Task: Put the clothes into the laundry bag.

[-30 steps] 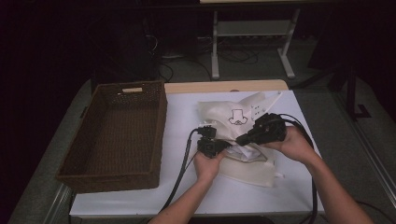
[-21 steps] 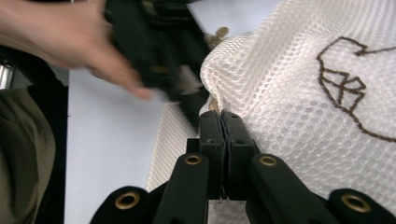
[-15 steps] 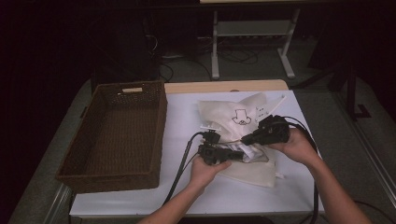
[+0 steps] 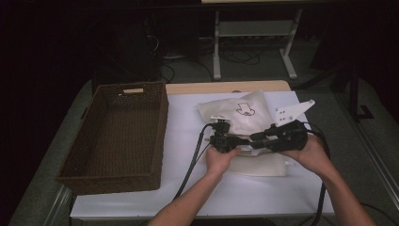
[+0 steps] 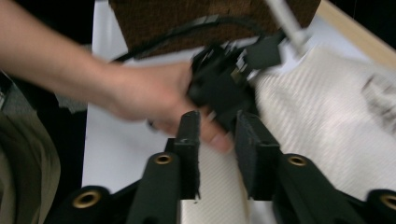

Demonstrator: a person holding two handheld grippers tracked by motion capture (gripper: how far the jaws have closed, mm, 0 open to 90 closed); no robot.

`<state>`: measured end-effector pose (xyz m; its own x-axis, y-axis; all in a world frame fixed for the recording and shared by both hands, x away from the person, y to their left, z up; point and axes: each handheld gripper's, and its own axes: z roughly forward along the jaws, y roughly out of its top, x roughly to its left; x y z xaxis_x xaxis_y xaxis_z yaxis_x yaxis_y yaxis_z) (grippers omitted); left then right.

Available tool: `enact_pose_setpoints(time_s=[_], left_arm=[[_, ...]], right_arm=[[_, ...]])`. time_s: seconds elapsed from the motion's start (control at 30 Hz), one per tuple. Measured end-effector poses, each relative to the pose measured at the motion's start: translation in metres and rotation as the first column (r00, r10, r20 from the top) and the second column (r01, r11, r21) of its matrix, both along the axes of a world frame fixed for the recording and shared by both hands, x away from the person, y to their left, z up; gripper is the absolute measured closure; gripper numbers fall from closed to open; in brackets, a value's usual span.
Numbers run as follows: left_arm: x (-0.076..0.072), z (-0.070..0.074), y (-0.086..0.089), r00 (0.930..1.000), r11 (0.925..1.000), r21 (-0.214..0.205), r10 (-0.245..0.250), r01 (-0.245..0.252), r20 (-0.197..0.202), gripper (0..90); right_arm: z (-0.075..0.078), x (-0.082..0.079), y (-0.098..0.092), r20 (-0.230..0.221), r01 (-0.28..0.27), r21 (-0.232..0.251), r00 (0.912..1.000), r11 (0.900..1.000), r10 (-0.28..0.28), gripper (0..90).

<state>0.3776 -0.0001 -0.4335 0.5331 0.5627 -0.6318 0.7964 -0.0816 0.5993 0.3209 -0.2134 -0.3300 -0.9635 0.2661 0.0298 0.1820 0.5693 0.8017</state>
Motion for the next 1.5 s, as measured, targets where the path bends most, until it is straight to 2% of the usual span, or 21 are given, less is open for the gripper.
enact_pose_setpoints(time_s=[0.1, 0.2, 0.23, 0.27, 0.33, 0.5, 0.53, 0.57, 0.67, 0.7, 0.73, 0.77, 0.8, 0.83, 0.93, 1.0, 1.03, 1.13, 1.2, 1.33, 1.5], left_arm=[[0.002, 0.000, 0.000, 1.0000, 1.0000, 0.005, 0.000, 0.000, 0.000, 82.5], [0.004, -0.001, -0.001, 1.0000, 0.9999, 0.015, 0.000, 0.000, 0.003, 82.5], [0.004, -0.001, -0.001, 1.0000, 0.9999, 0.015, 0.000, 0.000, 0.003, 82.5], [0.004, 0.000, -0.001, 1.0000, 0.9998, 0.018, 0.002, -0.002, 0.004, 82.5], [0.005, 0.000, 0.000, 1.0000, 0.9996, 0.028, -0.002, 0.002, 0.005, 82.5], [0.005, 0.001, 0.000, 1.0000, 0.9996, 0.029, -0.006, 0.006, 0.001, 82.5], [0.005, 0.001, 0.001, 1.0000, 0.9995, 0.031, -0.007, 0.007, 0.000, 82.5], [0.005, 0.001, 0.001, 1.0000, 0.9995, 0.031, -0.007, 0.007, 0.000, 82.5], [0.005, 0.002, 0.002, 1.0000, 0.9991, 0.040, -0.009, 0.009, 0.001, 82.4], [0.005, 0.002, 0.002, 1.0000, 0.9991, 0.040, -0.009, 0.009, 0.001, 82.4], [0.005, 0.003, 0.004, 1.0000, 0.9988, 0.047, -0.008, 0.008, 0.002, 82.4], [0.005, 0.003, 0.004, 1.0000, 0.9988, 0.047, -0.008, 0.008, 0.002, 82.4], [0.005, 0.003, 0.004, 1.0000, 0.9985, 0.053, -0.010, 0.010, 0.002, 82.5], [0.005, 0.003, 0.004, 1.0000, 0.9985, 0.053, -0.010, 0.010, 0.002, 82.5], [0.001, 0.004, 0.004, 0.9999, 0.9981, 0.062, -0.006, 0.005, 0.011, 83.3], [-0.003, 0.004, 0.006, 0.9996, 0.9977, 0.067, 0.010, -0.012, 0.027, 85.0], [-0.003, 0.004, 0.006, 0.9996, 0.9977, 0.067, 0.010, -0.012, 0.027, 85.1], [-0.005, 0.003, 0.006, 0.9991, 0.9972, 0.066, 0.034, -0.035, 0.025, 85.2], [-0.005, 0.003, 0.006, 0.9988, 0.9968, 0.066, 0.044, -0.045, 0.021, 85.3], [-0.007, 0.002, 0.012, 0.9933, 0.9917, 0.056, 0.116, -0.116, 0.002, 85.3], [-0.006, -0.002, 0.018, 0.9911, 0.9892, 0.061, 0.133, -0.133, -0.005, 85.0]], right_arm=[[-0.014, -0.006, 0.002, -0.012, -0.013, -0.019, 0.9998, 0.9997, 0.013, 66.3], [-0.051, -0.015, 0.020, -0.047, -0.036, -0.141, 0.9985, 0.9893, 0.029, 62.5], [-0.051, -0.015, 0.020, -0.047, -0.036, -0.141, 0.9985, 0.9893, 0.029, 62.5], [-0.066, -0.016, 0.030, -0.061, -0.041, -0.180, 0.9976, 0.9828, 0.031, 61.4], [-0.077, -0.015, 0.040, -0.076, -0.047, -0.215, 0.9966, 0.9756, 0.031, 60.3], [-0.090, -0.014, 0.054, -0.068, -0.059, -0.270, 0.9968, 0.9610, 0.042, 59.4], [-0.097, -0.013, 0.060, -0.056, -0.050, -0.303, 0.9978, 0.9518, 0.035, 59.3], [-0.097, -0.013, 0.060, -0.056, -0.050, -0.303, 0.9978, 0.9518, 0.035, 59.3], [-0.109, -0.007, 0.066, -0.043, -0.038, -0.343, 0.9988, 0.9386, 0.025, 64.7], [-0.109, -0.007, 0.066, -0.043, -0.038, -0.343, 0.9988, 0.9386, 0.025, 64.7], [-0.112, -0.005, 0.066, -0.031, -0.036, -0.331, 0.9991, 0.9428, 0.027, 73.6], [-0.112, -0.005, 0.066, -0.031, -0.036, -0.331, 0.9991, 0.9428, 0.027, 73.6], [-0.112, -0.004, 0.067, -0.013, -0.032, -0.336, 0.9995, 0.9412, 0.030, 84.4], [-0.112, -0.003, 0.067, -0.010, -0.028, -0.338, 0.9996, 0.9406, 0.026, 88.5], [-0.111, -0.002, 0.067, -0.039, -0.038, -0.333, 0.9989, 0.9423, 0.027, 90.0], [-0.111, -0.005, 0.066, -0.095, -0.095, -0.325, 0.9932, 0.9411, 0.067, 90.0], [-0.111, -0.005, 0.066, -0.095, -0.095, -0.325, 0.9932, 0.9411, 0.067, 90.0], [-0.110, -0.015, 0.063, -0.151, -0.168, -0.335, 0.9808, 0.9272, 0.124, 90.0], [-0.110, -0.018, 0.062, -0.157, -0.179, -0.334, 0.9787, 0.9256, 0.132, 90.0], [-0.110, -0.035, 0.055, -0.187, -0.236, -0.332, 0.9654, 0.9131, 0.182, 90.0], [-0.110, -0.044, 0.049, -0.205, -0.265, -0.332, 0.9572, 0.9053, 0.205, 90.0]])
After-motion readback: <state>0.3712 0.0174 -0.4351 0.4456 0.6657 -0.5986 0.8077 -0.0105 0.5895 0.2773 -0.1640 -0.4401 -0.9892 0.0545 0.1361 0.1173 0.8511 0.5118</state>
